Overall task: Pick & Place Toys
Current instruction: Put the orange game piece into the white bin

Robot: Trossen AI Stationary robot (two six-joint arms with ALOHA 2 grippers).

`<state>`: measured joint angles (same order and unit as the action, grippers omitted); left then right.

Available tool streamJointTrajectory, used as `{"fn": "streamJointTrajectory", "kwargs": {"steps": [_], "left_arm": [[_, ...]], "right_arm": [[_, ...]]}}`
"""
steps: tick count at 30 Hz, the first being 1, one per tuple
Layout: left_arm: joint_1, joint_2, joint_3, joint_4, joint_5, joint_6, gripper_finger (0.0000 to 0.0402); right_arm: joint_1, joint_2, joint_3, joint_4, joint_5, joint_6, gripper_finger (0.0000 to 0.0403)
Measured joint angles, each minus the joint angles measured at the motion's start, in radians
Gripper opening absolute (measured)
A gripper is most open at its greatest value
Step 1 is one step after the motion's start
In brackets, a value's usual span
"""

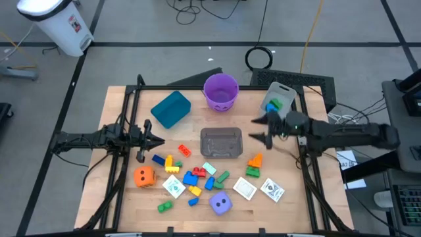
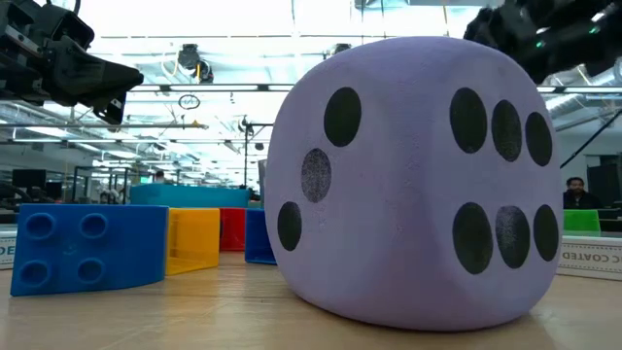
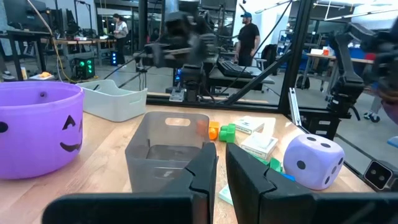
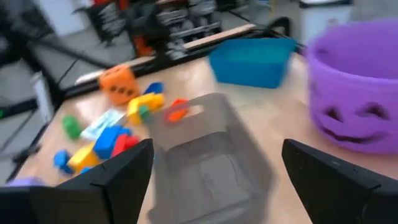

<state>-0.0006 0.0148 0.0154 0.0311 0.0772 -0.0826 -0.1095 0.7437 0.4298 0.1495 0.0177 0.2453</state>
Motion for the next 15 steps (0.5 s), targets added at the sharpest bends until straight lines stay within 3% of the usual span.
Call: {"fn": "streamJointTrajectory", "kwargs": {"steps": [6,10,15], "left_arm": [[0.000,0.000,0.000,0.000,0.000,0.000,0.0042],[0.000,0.000,0.000,0.000,0.000,0.000,0.0042],[0.000,0.000,0.000,0.000,0.000,0.000,0.0042]], "right_arm": [[0.283,0.114,0.009,0.001,0.264,-0.004,0.0329],[0.397,0.221,0.091,-0.096,0.321,0.076,0.0329],[0.482,0.371,0.246,-0.347,0.325,0.137,0.0329]]}}
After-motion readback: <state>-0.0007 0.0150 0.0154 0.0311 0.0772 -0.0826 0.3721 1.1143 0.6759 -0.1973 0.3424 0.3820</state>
